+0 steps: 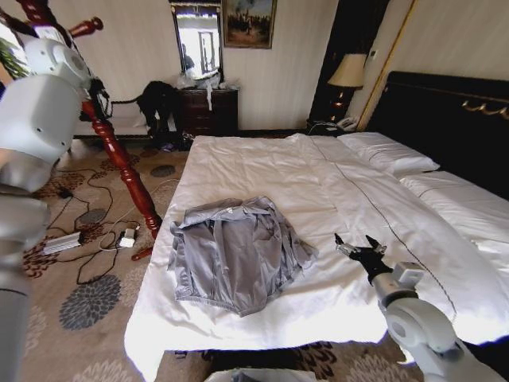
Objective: Pick up the clothes from the bed and hang them on the clothes hanger.
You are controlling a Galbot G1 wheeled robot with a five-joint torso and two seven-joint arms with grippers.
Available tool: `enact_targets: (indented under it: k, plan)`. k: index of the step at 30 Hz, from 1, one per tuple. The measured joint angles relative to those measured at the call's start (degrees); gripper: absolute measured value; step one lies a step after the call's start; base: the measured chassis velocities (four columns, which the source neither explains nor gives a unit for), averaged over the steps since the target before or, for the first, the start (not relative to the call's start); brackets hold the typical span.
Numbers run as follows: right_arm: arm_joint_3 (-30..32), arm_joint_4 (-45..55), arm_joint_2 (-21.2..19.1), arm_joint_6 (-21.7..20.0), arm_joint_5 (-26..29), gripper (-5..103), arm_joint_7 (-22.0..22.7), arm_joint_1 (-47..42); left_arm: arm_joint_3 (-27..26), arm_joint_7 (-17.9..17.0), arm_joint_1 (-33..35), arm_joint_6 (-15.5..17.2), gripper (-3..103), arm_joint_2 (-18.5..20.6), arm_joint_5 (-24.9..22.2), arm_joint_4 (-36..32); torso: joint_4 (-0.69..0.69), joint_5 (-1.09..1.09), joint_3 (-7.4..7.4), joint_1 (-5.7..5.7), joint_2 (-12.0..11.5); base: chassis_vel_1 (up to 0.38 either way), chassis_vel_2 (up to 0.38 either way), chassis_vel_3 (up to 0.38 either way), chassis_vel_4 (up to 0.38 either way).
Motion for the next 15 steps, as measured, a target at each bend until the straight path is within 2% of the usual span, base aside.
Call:
enact_targets:
  k: [4, 15]
  plan:
    - [-0.1, -0.1, 0.1, 0.0, -0.1, 100, 0.0, 0.0, 0.0, -0.1, 0.1, 0.0, 16, 0.5, 0.0, -1.1, -0.04, 0.02, 0.0, 0.0, 0.0, 0.0, 0.0, 0.0, 0.0]
    - [-1.4, -0.2, 0.4, 0.0, -0.3, 100, -0.1, 0.4, 0.4, -0.3, -0.1, -0.5, 16, 2.4, 1.4, -8.0, -0.01, 0.02, 0.0, 0.0, 0.0, 0.0, 0.0, 0.0, 0.0]
